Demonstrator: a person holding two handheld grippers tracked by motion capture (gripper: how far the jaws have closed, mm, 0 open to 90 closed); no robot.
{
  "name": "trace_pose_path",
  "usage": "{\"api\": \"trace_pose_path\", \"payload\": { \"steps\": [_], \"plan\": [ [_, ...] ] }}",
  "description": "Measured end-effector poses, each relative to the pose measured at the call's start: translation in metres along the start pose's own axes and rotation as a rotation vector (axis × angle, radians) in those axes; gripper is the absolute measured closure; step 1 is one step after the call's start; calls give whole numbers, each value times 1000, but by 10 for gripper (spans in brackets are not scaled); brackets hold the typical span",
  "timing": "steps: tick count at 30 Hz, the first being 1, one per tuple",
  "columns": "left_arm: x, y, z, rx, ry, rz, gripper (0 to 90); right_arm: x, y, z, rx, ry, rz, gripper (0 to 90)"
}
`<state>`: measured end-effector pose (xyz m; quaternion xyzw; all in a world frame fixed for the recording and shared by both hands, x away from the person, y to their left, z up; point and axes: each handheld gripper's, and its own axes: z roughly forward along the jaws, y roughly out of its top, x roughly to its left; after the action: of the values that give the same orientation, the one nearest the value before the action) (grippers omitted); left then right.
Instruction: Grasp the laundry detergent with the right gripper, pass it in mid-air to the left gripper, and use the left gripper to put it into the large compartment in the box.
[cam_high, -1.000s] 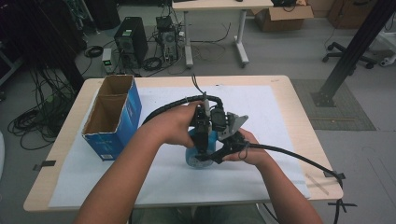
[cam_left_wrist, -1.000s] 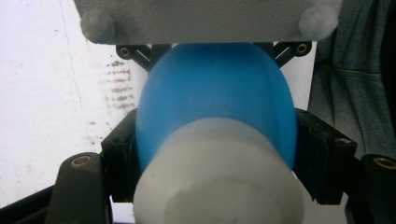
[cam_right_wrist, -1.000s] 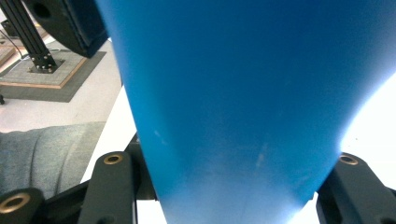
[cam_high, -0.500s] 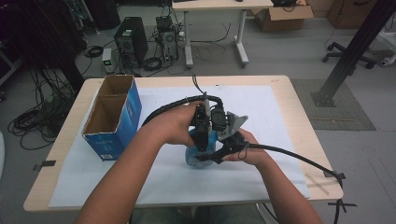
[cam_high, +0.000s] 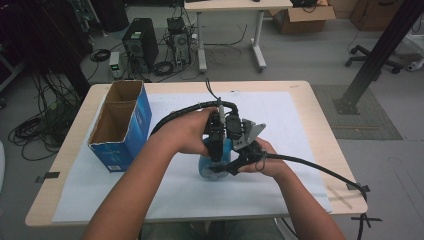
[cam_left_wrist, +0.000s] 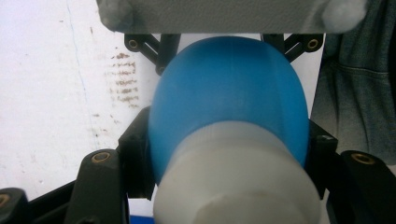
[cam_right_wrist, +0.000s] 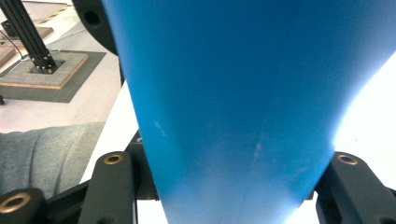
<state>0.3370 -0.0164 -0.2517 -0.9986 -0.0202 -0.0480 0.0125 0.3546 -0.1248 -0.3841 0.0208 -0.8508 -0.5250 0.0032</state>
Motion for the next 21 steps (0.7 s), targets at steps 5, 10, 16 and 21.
{"api": "trace_pose_path", "payload": {
  "steps": [5,10,16,21],
  "plan": [
    [-1,1,-1,3,1,-4,384,0,0,0,-5,6,1,439],
    [-1,1,-2,2,0,-8,384,0,1,0,-9,6,-1,438],
    [0,2,-3,1,-4,-9,384,0,1,0,-21,11,-2,432],
    [0,2,-2,9,1,-11,384,-1,0,1,-17,18,2,351]
  ]
}}
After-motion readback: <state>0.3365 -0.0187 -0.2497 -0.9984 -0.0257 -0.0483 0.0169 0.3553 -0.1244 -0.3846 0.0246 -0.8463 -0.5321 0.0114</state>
